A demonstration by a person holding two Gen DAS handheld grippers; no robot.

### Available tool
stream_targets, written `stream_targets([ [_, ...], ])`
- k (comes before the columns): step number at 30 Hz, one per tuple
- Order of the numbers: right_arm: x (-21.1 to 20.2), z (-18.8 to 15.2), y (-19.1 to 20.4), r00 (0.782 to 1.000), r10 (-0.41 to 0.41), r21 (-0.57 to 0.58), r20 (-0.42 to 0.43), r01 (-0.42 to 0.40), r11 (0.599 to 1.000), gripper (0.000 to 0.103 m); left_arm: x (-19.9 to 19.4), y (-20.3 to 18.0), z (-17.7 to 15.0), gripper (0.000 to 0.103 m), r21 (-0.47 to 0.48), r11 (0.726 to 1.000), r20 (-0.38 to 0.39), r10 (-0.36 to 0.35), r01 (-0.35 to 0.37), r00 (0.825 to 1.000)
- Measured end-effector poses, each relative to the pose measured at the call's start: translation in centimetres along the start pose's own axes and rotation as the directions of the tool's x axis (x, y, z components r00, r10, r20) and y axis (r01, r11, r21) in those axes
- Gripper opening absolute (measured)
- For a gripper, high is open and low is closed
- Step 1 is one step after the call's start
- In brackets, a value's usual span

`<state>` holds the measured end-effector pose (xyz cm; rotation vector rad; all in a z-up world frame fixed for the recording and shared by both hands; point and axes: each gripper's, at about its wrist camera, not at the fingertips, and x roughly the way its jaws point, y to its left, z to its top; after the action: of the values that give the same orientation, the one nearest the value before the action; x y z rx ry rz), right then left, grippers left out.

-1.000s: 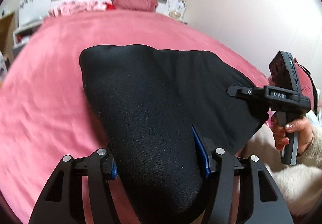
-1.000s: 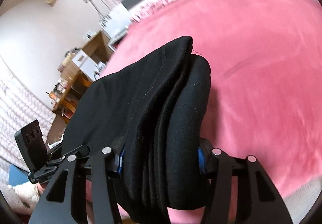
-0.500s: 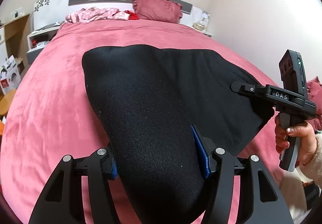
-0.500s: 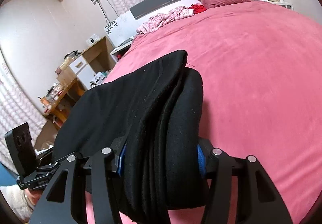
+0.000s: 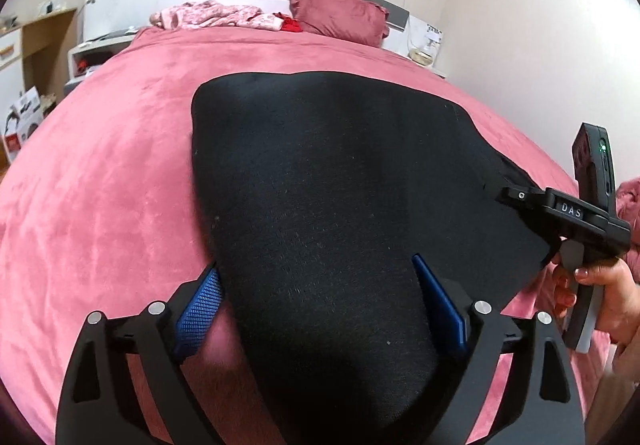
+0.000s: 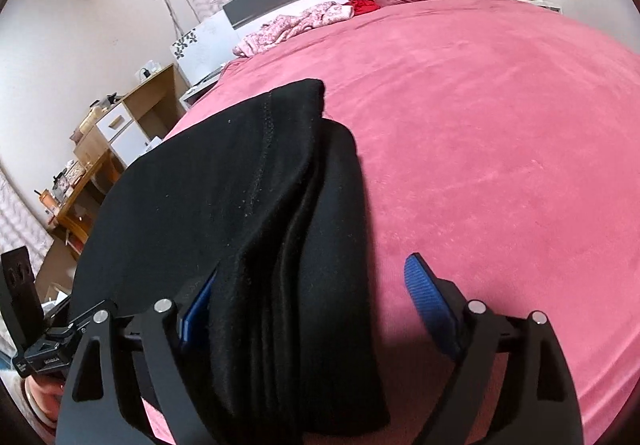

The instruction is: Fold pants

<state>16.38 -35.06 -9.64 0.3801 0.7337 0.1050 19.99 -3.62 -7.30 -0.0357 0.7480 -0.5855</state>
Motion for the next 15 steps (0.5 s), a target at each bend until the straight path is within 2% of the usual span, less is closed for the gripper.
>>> stream_targets([
  [6, -2.6, -0.5, -0.3, 0.999, -0.035, 0.004, 0.035, 0.035, 0.999, 0.093, -2.3, -1.0, -1.7, 0.09, 0.017, 0.999, 0.023, 0.044, -0.044, 0.999],
  [8, -4.1, -1.0, -1.0, 0.998, -0.047, 0.051, 0.052, 0.045, 0.998, 0.093, -3.2, -0.9, -2.3, 0.093, 0.002, 0.997, 0.023, 0.073, -0.073, 0.997],
  [10, -5.5, -1.6, -1.4, 0.993, -0.094, 0.096, 0.067, 0.087, 0.992, 0.093, -4.1, -1.1, -2.9, 0.094, -0.018, 0.996, 0.023, 0.093, -0.093, 0.995],
  [15, -8.2, -4.2, -0.8, 0.988, -0.144, 0.157, 0.053, 0.134, 0.978, 0.095, -6.2, -1.7, -5.2, 0.094, -0.092, 0.991, 0.007, 0.096, -0.095, 0.995],
])
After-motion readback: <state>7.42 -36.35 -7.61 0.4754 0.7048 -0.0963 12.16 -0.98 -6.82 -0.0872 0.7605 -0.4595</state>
